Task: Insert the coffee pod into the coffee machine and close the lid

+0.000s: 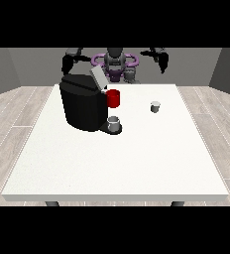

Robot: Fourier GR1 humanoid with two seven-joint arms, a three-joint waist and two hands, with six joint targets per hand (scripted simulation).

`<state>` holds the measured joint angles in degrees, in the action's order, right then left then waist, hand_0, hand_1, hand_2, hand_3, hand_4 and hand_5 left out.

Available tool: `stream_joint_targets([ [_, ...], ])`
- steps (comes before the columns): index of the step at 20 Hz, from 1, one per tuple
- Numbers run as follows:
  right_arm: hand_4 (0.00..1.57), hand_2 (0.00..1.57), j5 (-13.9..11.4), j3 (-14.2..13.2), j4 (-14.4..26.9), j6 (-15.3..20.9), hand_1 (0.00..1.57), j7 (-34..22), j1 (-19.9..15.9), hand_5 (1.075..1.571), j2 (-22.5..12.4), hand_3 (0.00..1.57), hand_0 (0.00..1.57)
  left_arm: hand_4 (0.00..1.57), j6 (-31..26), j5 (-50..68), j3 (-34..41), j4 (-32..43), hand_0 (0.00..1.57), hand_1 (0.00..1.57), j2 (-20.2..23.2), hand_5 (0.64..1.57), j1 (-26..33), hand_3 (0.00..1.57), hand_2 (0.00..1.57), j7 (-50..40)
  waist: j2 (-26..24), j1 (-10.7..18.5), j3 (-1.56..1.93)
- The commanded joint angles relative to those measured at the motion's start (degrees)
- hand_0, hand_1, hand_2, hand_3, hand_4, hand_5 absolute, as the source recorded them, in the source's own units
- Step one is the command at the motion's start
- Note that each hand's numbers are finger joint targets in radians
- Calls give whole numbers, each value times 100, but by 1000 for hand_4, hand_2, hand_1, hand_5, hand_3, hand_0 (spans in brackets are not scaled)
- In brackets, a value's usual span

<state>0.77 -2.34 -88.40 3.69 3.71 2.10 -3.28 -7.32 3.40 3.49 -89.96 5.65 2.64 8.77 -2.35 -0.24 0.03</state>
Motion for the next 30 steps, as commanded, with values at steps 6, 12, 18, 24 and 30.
stream_joint_targets([
  [6,169,0,103,-209,-82,187,0,308,5,1571,97,0,0,213,-230,-453,252,385,0,0,639,1571,-259,0,0,285,130,-174,-3],
  [12,186,0,2,132,-338,321,0,-25,-441,1571,243,0,0,0,-376,-480,717,1188,0,0,1256,1571,-1170,0,0,-211,531,-485,-5],
  [18,283,0,97,-28,155,203,0,446,-809,1571,208,0,0,0,-633,-485,899,1837,0,0,1681,1571,-1987,0,0,-455,1071,-539,-3],
  [24,352,0,-40,181,0,499,0,-3,-1170,1571,322,0,0,0,-409,-860,929,2960,0,0,1694,1571,-2367,0,0,17,1410,-650,-6],
  [30,371,0,-125,211,262,490,0,-137,-1219,1571,296,0,0,0,-123,-1364,718,3675,0,0,1680,1571,-2806,0,0,-123,1336,-761,-4],
])
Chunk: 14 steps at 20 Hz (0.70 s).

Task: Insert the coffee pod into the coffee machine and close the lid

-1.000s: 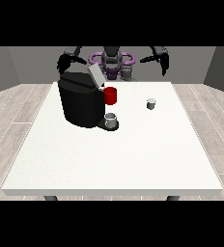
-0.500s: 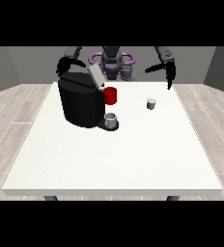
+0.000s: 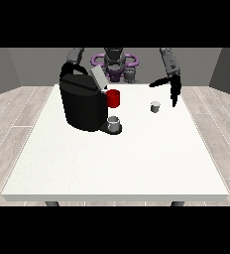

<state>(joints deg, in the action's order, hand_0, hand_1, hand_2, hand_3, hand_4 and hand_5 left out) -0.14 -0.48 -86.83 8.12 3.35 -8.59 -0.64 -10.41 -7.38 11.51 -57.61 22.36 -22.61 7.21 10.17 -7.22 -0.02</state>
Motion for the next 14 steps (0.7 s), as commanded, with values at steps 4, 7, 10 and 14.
stream_joint_targets([
  [4,423,0,-212,39,314,151,0,-272,-146,1571,-24,0,0,0,333,-688,-469,575,0,0,-226,1571,-275,0,0,-63,-116,-20,1],
  [7,424,0,-205,-115,531,208,0,-165,-402,1571,-74,0,0,0,385,-898,-548,848,0,0,-215,1571,-339,0,375,244,44,98,1],
  [10,356,0,-275,-78,736,271,0,15,-224,1571,0,0,0,0,295,-993,-451,1150,223,223,15,1571,-529,222,529,197,-107,118,1],
  [14,386,0,123,-381,779,-193,0,50,-193,1571,-367,0,0,0,571,-1210,-534,1399,807,807,-130,1571,-472,501,847,64,-147,-16,2],
])
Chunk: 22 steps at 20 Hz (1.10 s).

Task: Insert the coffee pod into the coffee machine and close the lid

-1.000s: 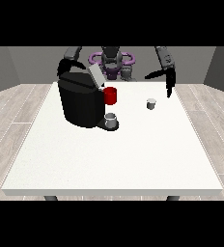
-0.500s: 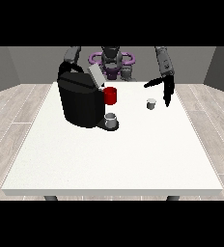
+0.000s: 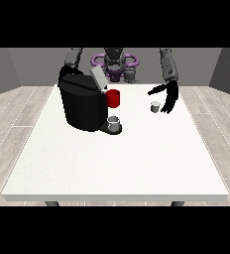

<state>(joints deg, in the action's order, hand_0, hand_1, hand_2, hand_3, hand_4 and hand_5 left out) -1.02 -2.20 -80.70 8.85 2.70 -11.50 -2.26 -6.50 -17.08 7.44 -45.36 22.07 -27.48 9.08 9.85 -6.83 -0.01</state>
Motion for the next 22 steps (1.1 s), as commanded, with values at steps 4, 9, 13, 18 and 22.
stream_joint_targets([
  [4,453,0,14,96,-69,-51,0,6,-4,1571,63,0,0,0,577,-647,-198,597,634,634,42,1571,-155,487,756,188,146,-249,-2],
  [9,527,0,-152,328,-385,-5,0,-298,-21,1571,90,0,0,0,746,-991,-307,979,547,547,171,1571,-219,454,697,631,110,-322,-3],
  [13,515,0,63,16,-84,-47,0,60,-95,1571,40,0,0,0,1090,-1192,-302,1077,695,695,115,1571,-353,592,831,668,179,-198,-1],
  [18,514,0,209,-43,-10,-184,0,93,-41,1571,14,0,0,391,1525,-1319,-258,1168,837,837,-67,1571,-568,737,974,664,126,-230,0],
  [22,487,0,260,-122,1,35,0,73,-340,1571,167,0,0,323,1577,-1539,-340,1263,971,971,159,1571,-673,863,1086,1071,364,-141,-1],
])
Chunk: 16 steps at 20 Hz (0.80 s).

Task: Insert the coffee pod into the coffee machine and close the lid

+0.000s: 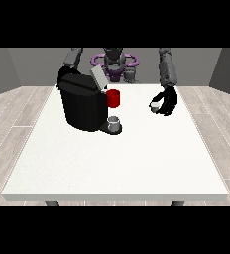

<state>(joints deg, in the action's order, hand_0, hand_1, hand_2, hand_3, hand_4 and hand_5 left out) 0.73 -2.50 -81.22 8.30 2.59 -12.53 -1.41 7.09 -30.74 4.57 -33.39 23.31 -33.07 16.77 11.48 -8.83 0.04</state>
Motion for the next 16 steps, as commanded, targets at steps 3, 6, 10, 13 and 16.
stream_joint_targets([
  [3,414,0,-137,125,-189,71,0,-152,-135,1571,-19,0,0,309,181,-341,-20,373,899,899,336,1571,-281,776,1011,89,229,-144,-7],
  [6,430,0,-105,87,79,168,0,89,-1,1571,132,0,0,280,237,-540,-174,392,1115,1115,160,1571,-196,966,1173,24,57,-1,-6],
  [10,438,0,84,-65,77,-169,0,-64,185,1571,-178,0,0,548,221,-486,-154,336,1317,1317,-9,1571,-191,1407,1430,322,-154,-74,-6],
  [13,493,0,46,-18,335,-156,0,155,132,1571,-76,0,0,632,-454,-323,-136,76,1477,1477,177,1571,-615,1410,1470,453,-280,2,-4],
  [16,468,0,165,-95,448,-212,0,-104,97,1571,-174,0,0,583,-703,-376,-254,-62,1388,1388,48,1571,-696,1353,1408,258,-636,86,-2],
])
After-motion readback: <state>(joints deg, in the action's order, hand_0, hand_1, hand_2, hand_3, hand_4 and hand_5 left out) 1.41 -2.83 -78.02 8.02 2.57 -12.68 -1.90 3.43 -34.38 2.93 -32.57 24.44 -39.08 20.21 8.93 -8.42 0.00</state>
